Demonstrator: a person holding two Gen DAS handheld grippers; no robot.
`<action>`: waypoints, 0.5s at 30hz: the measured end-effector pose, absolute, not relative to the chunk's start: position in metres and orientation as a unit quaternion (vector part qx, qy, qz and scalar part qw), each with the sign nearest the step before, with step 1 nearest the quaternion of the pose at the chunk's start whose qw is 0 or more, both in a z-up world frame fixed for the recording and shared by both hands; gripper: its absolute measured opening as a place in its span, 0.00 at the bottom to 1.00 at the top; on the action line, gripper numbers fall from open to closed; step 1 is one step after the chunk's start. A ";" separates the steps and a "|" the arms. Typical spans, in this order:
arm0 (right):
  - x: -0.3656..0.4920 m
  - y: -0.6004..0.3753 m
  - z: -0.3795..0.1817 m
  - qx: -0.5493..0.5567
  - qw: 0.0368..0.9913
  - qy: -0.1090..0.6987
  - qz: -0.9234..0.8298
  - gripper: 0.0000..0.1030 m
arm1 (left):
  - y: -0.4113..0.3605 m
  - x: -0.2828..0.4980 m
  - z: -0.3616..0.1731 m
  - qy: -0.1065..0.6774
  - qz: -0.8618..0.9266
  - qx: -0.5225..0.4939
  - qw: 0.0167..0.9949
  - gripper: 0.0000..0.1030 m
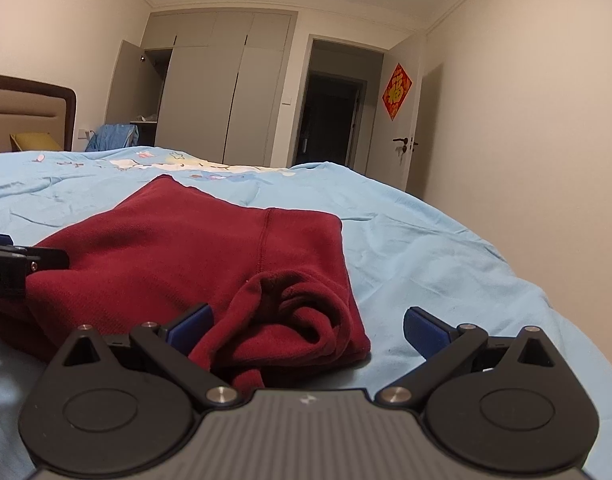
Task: Fold small clothes
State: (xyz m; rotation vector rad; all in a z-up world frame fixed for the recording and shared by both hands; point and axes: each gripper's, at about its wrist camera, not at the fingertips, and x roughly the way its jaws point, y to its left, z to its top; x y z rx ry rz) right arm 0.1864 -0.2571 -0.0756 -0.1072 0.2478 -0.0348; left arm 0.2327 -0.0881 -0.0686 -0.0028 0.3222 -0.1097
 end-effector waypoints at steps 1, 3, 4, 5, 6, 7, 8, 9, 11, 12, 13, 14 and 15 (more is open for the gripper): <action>0.186 -0.259 -0.075 -0.048 0.991 0.122 -0.015 1.00 | -0.087 0.232 -0.066 0.161 -0.058 -0.005 0.985 0.79; 0.181 -0.263 -0.073 -0.032 0.993 0.112 -0.014 1.00 | -0.081 0.230 -0.058 0.160 -0.063 -0.026 0.985 0.79; 0.178 -0.264 -0.071 -0.024 0.994 0.106 -0.016 1.00 | -0.077 0.228 -0.054 0.158 -0.067 -0.042 0.984 0.78; 0.175 -0.264 -0.068 -0.019 0.995 0.099 -0.019 1.00 | -0.073 0.227 -0.050 0.157 -0.070 -0.058 0.983 0.78; 0.172 -0.264 -0.065 -0.015 0.996 0.091 -0.018 1.00 | -0.069 0.226 -0.048 0.156 -0.070 -0.070 0.983 0.78; 0.168 -0.263 -0.061 -0.010 0.997 0.080 -0.014 1.00 | -0.065 0.225 -0.045 0.156 -0.068 -0.083 0.982 0.78; 0.166 -0.261 -0.057 -0.005 0.997 0.072 -0.008 1.00 | -0.061 0.225 -0.044 0.158 -0.062 -0.094 0.981 0.78; 0.164 -0.259 -0.054 0.000 0.998 0.066 0.000 1.00 | -0.057 0.226 -0.043 0.164 -0.054 -0.104 0.979 0.78; 0.164 -0.251 -0.047 0.003 0.998 0.064 0.018 1.00 | -0.049 0.227 -0.043 0.178 -0.053 -0.118 0.975 0.78; 0.165 -0.246 -0.045 0.002 0.997 0.065 0.028 1.00 | -0.046 0.227 -0.044 0.186 -0.053 -0.122 0.974 0.78; 0.167 -0.241 -0.043 -0.001 0.997 0.066 0.038 1.00 | -0.043 0.227 -0.045 0.193 -0.053 -0.125 0.972 0.78; 0.168 -0.238 -0.042 -0.005 0.997 0.066 0.047 1.00 | -0.041 0.227 -0.048 0.199 -0.055 -0.127 0.970 0.78; 0.169 -0.234 -0.042 -0.009 0.996 0.066 0.056 1.00 | -0.039 0.226 -0.050 0.201 -0.056 -0.129 0.969 0.78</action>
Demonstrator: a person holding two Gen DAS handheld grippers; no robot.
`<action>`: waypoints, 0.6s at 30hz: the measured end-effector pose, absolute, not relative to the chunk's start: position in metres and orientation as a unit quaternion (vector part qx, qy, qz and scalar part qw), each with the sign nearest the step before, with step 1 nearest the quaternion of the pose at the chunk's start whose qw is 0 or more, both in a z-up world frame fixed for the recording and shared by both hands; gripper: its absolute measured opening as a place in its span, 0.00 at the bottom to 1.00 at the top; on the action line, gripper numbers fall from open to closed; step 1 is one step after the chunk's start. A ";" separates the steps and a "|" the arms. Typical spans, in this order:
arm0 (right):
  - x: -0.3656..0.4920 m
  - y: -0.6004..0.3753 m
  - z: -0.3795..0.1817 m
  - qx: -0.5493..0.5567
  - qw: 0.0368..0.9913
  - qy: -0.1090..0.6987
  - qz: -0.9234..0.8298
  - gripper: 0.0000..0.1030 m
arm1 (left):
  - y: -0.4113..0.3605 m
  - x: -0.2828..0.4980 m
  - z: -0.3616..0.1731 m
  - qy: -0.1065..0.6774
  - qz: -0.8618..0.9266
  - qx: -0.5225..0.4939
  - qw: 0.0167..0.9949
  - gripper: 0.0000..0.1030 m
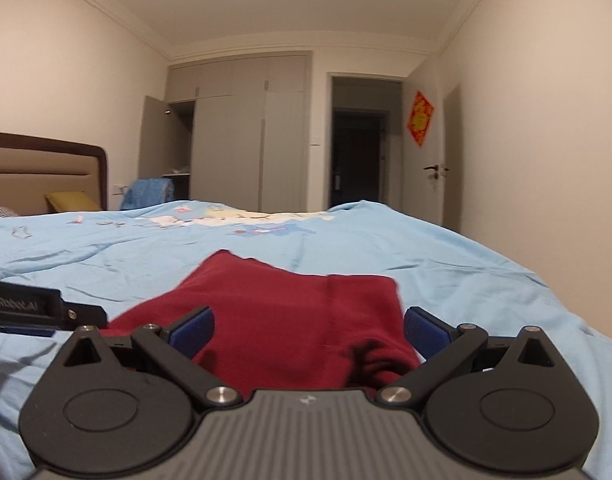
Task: Fold small clothes
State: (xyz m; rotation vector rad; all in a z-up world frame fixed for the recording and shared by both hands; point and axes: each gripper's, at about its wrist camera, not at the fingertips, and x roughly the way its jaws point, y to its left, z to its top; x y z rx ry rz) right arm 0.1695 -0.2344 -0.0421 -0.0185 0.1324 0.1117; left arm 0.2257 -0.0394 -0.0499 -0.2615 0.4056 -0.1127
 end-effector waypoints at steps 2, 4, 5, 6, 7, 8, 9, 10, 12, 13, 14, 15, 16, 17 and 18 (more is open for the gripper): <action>0.174 -0.226 -0.045 -0.030 0.994 0.076 0.066 1.00 | -0.037 0.225 -0.053 0.203 -0.055 -0.131 0.969 0.78; 0.178 -0.219 -0.052 -0.052 0.992 0.093 0.062 1.00 | -0.036 0.226 -0.055 0.205 -0.054 -0.133 0.968 0.79; 0.180 -0.218 -0.056 -0.056 0.992 0.097 0.063 1.00 | -0.037 0.227 -0.057 0.206 -0.053 -0.130 0.968 0.80; 0.180 -0.216 -0.059 -0.061 0.991 0.098 0.063 1.00 | -0.038 0.227 -0.058 0.207 -0.052 -0.126 0.969 0.80; 0.180 -0.213 -0.062 -0.070 0.991 0.097 0.061 1.00 | -0.039 0.227 -0.059 0.206 -0.051 -0.121 0.970 0.80; 0.181 -0.210 -0.065 -0.081 0.990 0.096 0.059 1.00 | -0.041 0.227 -0.061 0.203 -0.051 -0.116 0.971 0.80; 0.180 -0.206 -0.068 -0.093 0.990 0.093 0.056 1.00 | -0.043 0.226 -0.062 0.201 -0.050 -0.109 0.972 0.80; 0.179 -0.202 -0.071 -0.103 0.989 0.088 0.052 1.00 | -0.045 0.226 -0.063 0.200 -0.048 -0.102 0.973 0.80; 0.177 -0.197 -0.077 -0.120 0.989 0.079 0.046 1.00 | -0.049 0.226 -0.064 0.196 -0.043 -0.084 0.976 0.80; 0.177 -0.197 -0.078 -0.123 0.988 0.077 0.045 1.00 | -0.051 0.226 -0.065 0.194 -0.040 -0.075 0.977 0.80; 0.178 -0.197 -0.078 -0.123 0.988 0.077 0.046 1.00 | -0.053 0.226 -0.066 0.192 -0.038 -0.067 0.978 0.80; 0.178 -0.198 -0.079 -0.119 0.989 0.079 0.049 1.00 | -0.054 0.226 -0.067 0.190 -0.037 -0.062 0.979 0.80; 0.179 -0.200 -0.079 -0.114 0.989 0.081 0.052 1.00 | -0.054 0.226 -0.068 0.187 -0.036 -0.058 0.980 0.80; 0.179 -0.202 -0.079 -0.108 0.989 0.083 0.055 1.00 | -0.054 0.225 -0.069 0.185 -0.036 -0.056 0.981 0.80; 0.179 -0.203 -0.079 -0.105 0.989 0.083 0.056 1.00 | -0.054 0.225 -0.069 0.183 -0.036 -0.057 0.981 0.81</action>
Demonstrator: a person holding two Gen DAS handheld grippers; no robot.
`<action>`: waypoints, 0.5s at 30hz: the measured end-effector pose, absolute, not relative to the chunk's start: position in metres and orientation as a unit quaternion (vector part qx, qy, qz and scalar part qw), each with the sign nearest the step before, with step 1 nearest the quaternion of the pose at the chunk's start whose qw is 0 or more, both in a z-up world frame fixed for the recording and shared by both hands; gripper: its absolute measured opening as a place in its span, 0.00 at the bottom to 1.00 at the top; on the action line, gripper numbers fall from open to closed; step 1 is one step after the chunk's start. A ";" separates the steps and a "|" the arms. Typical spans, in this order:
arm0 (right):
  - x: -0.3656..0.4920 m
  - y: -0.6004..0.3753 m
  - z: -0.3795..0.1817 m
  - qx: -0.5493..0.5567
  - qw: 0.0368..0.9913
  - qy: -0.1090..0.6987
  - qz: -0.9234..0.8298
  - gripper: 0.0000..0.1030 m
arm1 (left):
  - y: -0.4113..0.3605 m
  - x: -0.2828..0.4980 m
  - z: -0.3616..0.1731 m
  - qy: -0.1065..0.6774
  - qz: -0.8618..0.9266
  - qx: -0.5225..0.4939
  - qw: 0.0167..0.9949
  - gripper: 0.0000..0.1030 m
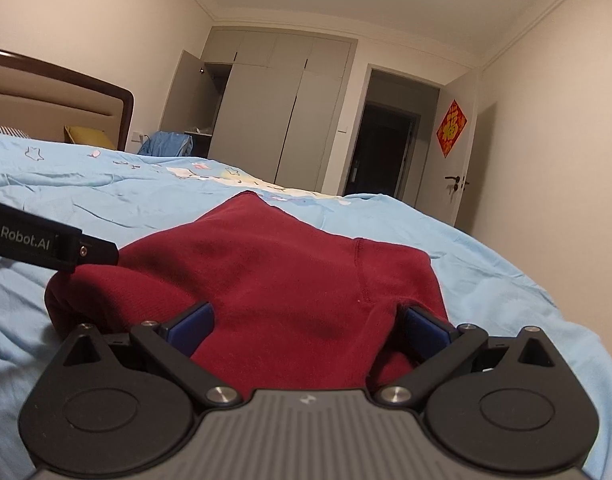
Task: Fold small clothes
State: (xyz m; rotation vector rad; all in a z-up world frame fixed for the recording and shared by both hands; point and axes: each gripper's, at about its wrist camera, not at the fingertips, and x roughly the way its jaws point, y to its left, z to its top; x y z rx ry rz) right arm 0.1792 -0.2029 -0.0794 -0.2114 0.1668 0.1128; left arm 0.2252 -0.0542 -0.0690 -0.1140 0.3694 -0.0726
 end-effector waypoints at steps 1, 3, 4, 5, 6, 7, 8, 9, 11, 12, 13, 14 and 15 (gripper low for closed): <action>0.179 -0.203 -0.079 -0.104 0.990 0.082 0.056 1.00 | -0.054 0.225 -0.068 0.183 -0.037 -0.057 0.981 0.81; 0.179 -0.205 -0.079 -0.104 0.990 0.076 0.053 1.00 | -0.052 0.223 -0.065 0.181 -0.042 -0.065 0.980 0.80; 0.177 -0.206 -0.079 -0.102 0.991 0.073 0.052 1.00 | -0.050 0.222 -0.062 0.178 -0.050 -0.073 0.980 0.77; 0.177 -0.207 -0.079 -0.099 0.991 0.073 0.053 1.00 | -0.047 0.219 -0.060 0.172 -0.063 -0.087 0.979 0.77; 0.177 -0.208 -0.079 -0.096 0.991 0.073 0.053 1.00 | -0.045 0.217 -0.058 0.165 -0.074 -0.098 0.979 0.77; 0.176 -0.208 -0.078 -0.092 0.992 0.072 0.053 1.00 | -0.044 0.216 -0.057 0.159 -0.084 -0.106 0.978 0.78; 0.175 -0.209 -0.076 -0.090 0.992 0.070 0.051 1.00 | -0.044 0.215 -0.056 0.158 -0.091 -0.105 0.978 0.78; 0.172 -0.210 -0.074 -0.089 0.993 0.065 0.047 1.00 | -0.046 0.215 -0.056 0.162 -0.099 -0.099 0.977 0.78; 0.166 -0.209 -0.073 -0.100 0.993 0.052 0.033 1.00 | -0.050 0.216 -0.059 0.173 -0.113 -0.089 0.974 0.78; 0.164 -0.209 -0.073 -0.107 0.993 0.047 0.026 1.00 | -0.051 0.216 -0.060 0.175 -0.119 -0.089 0.973 0.78; 0.162 -0.208 -0.074 -0.111 0.993 0.042 0.021 1.00 | -0.052 0.217 -0.061 0.178 -0.123 -0.086 0.973 0.78; 0.162 -0.209 -0.073 -0.113 0.993 0.041 0.018 1.00 | -0.053 0.218 -0.061 0.180 -0.122 -0.083 0.973 0.80; 0.162 -0.210 -0.073 -0.111 0.993 0.042 0.017 1.00 | -0.055 0.219 -0.063 0.185 -0.117 -0.077 0.973 0.81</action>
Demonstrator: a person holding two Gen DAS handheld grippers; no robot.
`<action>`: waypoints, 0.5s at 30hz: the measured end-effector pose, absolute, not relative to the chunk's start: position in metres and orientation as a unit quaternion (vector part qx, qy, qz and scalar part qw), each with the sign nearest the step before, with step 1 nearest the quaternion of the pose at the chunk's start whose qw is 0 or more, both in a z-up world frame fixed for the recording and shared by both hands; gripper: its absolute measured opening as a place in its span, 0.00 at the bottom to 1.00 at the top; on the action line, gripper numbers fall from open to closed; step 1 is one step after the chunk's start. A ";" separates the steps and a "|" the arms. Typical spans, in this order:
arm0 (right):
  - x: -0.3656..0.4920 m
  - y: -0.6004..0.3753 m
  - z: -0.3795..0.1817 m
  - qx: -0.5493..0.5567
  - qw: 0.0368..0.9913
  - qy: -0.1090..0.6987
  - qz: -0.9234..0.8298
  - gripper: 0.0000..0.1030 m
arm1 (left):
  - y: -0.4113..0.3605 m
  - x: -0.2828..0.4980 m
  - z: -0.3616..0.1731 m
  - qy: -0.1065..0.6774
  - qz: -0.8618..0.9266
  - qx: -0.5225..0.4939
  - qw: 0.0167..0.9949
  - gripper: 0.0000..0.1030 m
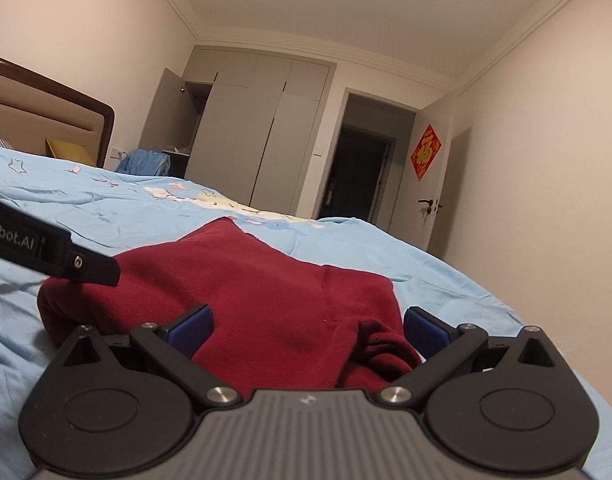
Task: Fold small clothes
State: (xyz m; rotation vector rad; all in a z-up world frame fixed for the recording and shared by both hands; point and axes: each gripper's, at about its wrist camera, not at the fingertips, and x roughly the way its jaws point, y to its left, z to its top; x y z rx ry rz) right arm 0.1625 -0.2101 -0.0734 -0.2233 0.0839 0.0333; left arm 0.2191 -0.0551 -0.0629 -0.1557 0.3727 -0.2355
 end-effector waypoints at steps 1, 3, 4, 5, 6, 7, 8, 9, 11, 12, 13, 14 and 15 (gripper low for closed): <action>0.164 -0.211 -0.074 -0.109 0.993 0.045 0.017 1.00 | -0.056 0.220 -0.065 0.189 -0.113 -0.072 0.973 0.82; 0.168 -0.212 -0.074 -0.107 0.993 0.050 0.019 1.00 | -0.059 0.221 -0.069 0.191 -0.109 -0.065 0.973 0.82; 0.168 -0.211 -0.075 -0.107 0.993 0.051 0.018 1.00 | -0.059 0.220 -0.071 0.188 -0.108 -0.061 0.974 0.82; 0.168 -0.212 -0.075 -0.107 0.993 0.051 0.019 1.00 | -0.061 0.219 -0.072 0.184 -0.106 -0.054 0.976 0.82; 0.169 -0.212 -0.075 -0.108 0.993 0.052 0.018 1.00 | -0.063 0.218 -0.074 0.181 -0.105 -0.047 0.977 0.82; 0.169 -0.213 -0.076 -0.107 0.993 0.052 0.019 1.00 | -0.064 0.217 -0.075 0.177 -0.103 -0.040 0.978 0.82; 0.170 -0.214 -0.076 -0.107 0.993 0.052 0.019 1.00 | -0.065 0.217 -0.077 0.174 -0.102 -0.036 0.979 0.82; 0.170 -0.214 -0.076 -0.105 0.993 0.053 0.019 1.00 | -0.066 0.217 -0.077 0.173 -0.102 -0.034 0.979 0.82; 0.171 -0.215 -0.075 -0.103 0.993 0.054 0.021 1.00 | -0.066 0.217 -0.077 0.174 -0.103 -0.036 0.979 0.82; 0.172 -0.215 -0.075 -0.101 0.993 0.054 0.021 1.00 | -0.065 0.217 -0.077 0.175 -0.103 -0.038 0.978 0.82; 0.172 -0.216 -0.075 -0.100 0.993 0.054 0.021 1.00 | -0.064 0.217 -0.076 0.177 -0.104 -0.041 0.978 0.82; 0.171 -0.216 -0.076 -0.098 0.994 0.053 0.021 1.00 | -0.063 0.217 -0.074 0.177 -0.106 -0.046 0.977 0.82; 0.171 -0.217 -0.076 -0.096 0.994 0.052 0.021 1.00 | -0.060 0.218 -0.072 0.179 -0.109 -0.055 0.976 0.82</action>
